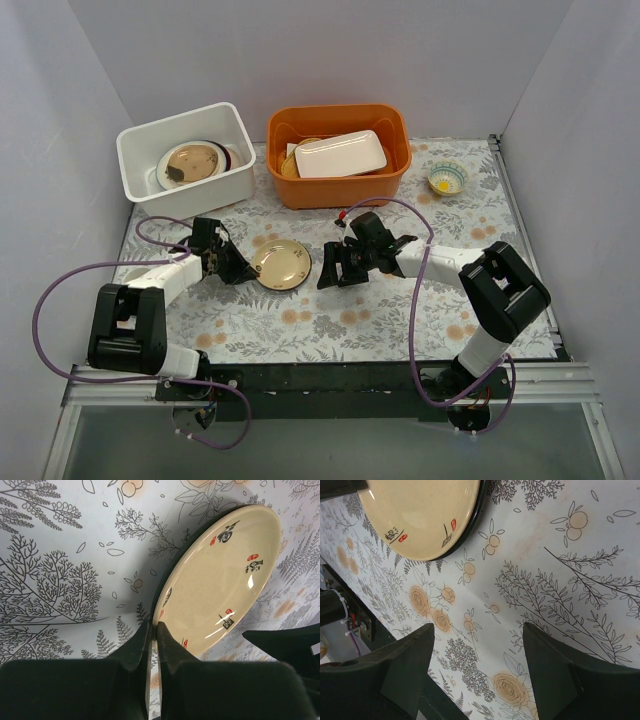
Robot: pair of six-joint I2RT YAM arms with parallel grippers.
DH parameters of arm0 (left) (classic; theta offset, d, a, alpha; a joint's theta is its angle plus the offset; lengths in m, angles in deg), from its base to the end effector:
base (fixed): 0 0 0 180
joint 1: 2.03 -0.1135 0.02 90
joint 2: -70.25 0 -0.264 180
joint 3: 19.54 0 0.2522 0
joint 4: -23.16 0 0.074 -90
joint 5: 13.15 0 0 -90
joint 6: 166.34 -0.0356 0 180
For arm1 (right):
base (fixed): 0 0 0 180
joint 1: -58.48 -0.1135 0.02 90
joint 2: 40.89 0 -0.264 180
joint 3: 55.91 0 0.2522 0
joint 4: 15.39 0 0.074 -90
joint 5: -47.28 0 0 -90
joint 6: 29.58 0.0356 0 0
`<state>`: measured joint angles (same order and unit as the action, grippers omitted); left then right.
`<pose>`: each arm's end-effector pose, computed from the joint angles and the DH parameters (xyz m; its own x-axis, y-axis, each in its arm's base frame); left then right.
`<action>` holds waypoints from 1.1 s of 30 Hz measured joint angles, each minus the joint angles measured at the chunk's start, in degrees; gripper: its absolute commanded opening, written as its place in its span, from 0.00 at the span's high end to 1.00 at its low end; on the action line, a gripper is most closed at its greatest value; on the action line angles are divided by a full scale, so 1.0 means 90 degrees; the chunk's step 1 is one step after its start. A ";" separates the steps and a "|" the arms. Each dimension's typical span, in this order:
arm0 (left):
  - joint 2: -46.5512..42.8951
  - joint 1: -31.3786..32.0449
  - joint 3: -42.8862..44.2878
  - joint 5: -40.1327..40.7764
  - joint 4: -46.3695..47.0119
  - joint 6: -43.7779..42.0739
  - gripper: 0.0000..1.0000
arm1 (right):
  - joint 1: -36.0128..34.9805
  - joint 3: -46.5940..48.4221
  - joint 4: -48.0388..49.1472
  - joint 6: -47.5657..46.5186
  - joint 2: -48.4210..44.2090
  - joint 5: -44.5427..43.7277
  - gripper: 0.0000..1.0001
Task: Place the plates into the plastic bin on the countertop
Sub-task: Pick up the plate at the center of the board.
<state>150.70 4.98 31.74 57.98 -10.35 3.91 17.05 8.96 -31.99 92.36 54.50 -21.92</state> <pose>0.2426 -0.0414 0.1552 -0.4084 -0.8894 0.2055 -0.8246 0.2628 -0.5010 0.2428 0.2312 0.1696 -0.8893 -0.1253 -0.4398 -0.3880 0.7156 0.5808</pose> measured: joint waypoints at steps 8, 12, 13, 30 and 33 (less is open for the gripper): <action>-0.0056 0.0027 0.0000 0.0015 -0.0024 0.0017 1.00 | 0.0000 0.0000 -0.0002 0.0000 0.0029 0.0000 0.22; -0.0219 0.0027 0.0029 0.0051 -0.0148 0.0017 1.00 | 0.0000 -0.0002 -0.0002 0.0000 0.0029 0.0000 0.22; -0.0265 0.0027 0.0056 0.0058 -0.0199 0.0017 1.00 | 0.0000 0.0000 0.0000 0.0000 0.0029 0.0000 0.22; -0.0996 0.0027 0.0425 0.0194 -0.0903 -0.0036 1.00 | 0.0002 -0.0204 0.0539 0.0284 0.0027 0.0420 0.21; -0.1212 0.0029 0.0425 0.0170 -0.1018 -0.0087 1.00 | 0.0007 -0.0430 0.1030 0.0583 0.0024 0.0719 0.21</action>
<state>139.79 5.24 35.56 59.51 -19.50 3.13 17.12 5.09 -22.72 97.61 54.72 -15.45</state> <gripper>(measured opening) 0.032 0.787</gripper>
